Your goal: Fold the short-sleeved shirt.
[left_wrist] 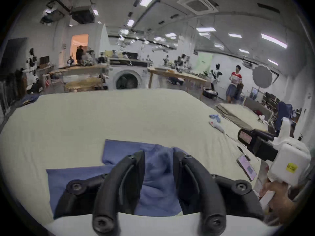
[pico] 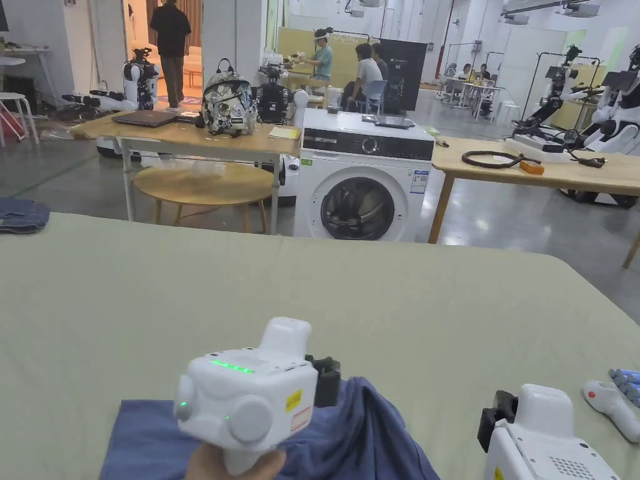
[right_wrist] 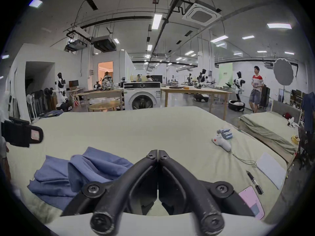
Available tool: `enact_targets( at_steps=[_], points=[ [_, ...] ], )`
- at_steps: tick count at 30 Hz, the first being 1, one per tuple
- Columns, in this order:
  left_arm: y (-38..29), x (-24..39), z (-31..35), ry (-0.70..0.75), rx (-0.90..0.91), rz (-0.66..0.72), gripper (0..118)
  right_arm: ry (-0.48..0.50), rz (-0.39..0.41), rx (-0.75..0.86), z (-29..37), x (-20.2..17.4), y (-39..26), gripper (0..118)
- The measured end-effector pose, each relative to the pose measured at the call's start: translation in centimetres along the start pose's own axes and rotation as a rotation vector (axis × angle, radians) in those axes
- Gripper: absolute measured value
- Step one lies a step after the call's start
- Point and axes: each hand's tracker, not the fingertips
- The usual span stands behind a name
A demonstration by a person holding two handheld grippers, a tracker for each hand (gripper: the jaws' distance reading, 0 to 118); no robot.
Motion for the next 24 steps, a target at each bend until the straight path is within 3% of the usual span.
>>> enact_targets(
  at_steps=[6, 7, 8, 13, 18, 24],
  points=[
    [-0.6, -5.1, 5.6, 0.147, 0.065, 0.038, 27, 0.049, 0.023, 0.001, -0.2, -2.2, -0.3, 0],
    [-0.9, -5.8, 6.3, 0.173, 0.063, 0.045, 17, 0.057, 0.025, 0.0, -0.2, -2.6, -0.4, 0],
    [-1.2, -6.7, 7.1, 0.203, 0.062, 0.049, 0, 0.065, 0.024, -0.003, -0.3, -3.0, -0.5, 0],
    [-2.8, -10.2, 9.6, 0.329, 0.047, 0.076, 0, 0.107, 0.037, -0.012, -0.5, -4.8, -0.8, 0],
    [-3.7, -13.3, 10.9, 0.366, -0.017, 0.11, 0, 0.127, 0.053, -0.023, -0.7, -6.0, -0.8, 0],
    [-2.4, -20.5, 6.6, 0.348, -0.218, 0.239, 0, 0.138, 0.068, -0.041, -1.5, -6.6, -0.8, 0]
  ],
)
